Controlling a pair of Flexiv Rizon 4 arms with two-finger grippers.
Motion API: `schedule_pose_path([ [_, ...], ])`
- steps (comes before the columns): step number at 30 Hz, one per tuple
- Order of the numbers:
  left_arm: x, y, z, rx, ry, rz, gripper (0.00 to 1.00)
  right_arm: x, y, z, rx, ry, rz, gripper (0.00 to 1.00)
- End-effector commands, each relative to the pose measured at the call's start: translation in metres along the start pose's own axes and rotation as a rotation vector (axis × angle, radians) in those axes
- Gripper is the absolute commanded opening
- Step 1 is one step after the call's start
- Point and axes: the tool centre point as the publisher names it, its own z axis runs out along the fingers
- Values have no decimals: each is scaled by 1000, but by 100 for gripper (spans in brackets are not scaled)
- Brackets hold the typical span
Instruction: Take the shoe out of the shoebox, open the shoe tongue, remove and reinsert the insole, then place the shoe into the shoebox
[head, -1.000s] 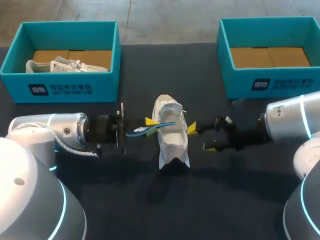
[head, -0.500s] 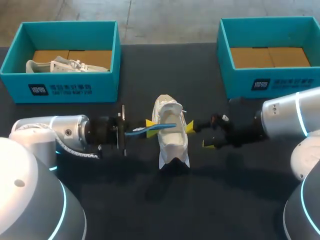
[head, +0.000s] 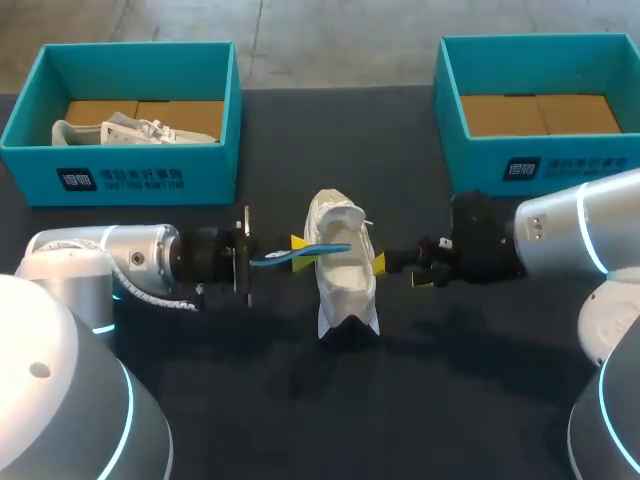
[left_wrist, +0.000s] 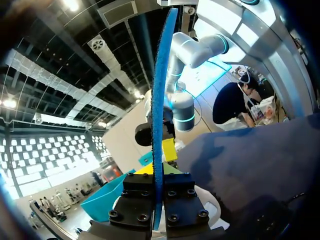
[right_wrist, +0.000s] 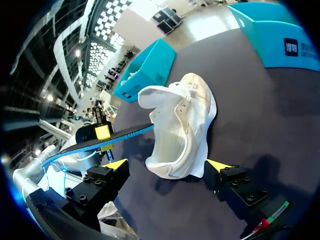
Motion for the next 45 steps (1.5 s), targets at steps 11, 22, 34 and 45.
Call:
schedule_pose_path([
  [11, -1, 3, 4, 0, -2, -6, 0, -13, 0, -1, -20, -60, -17, 100],
  [22, -1, 3, 6, -7, -7, 6, 0, -13, 0, -1, -20, -60, -17, 100],
  [34, 0, 1, 6, -6, -18, 4, 0, -20, -5, -2, -23, -40, -32, 100],
  [45, -1, 4, 9, -10, -26, -3, 0, -27, -13, 4, -16, -38, -158, 100],
])
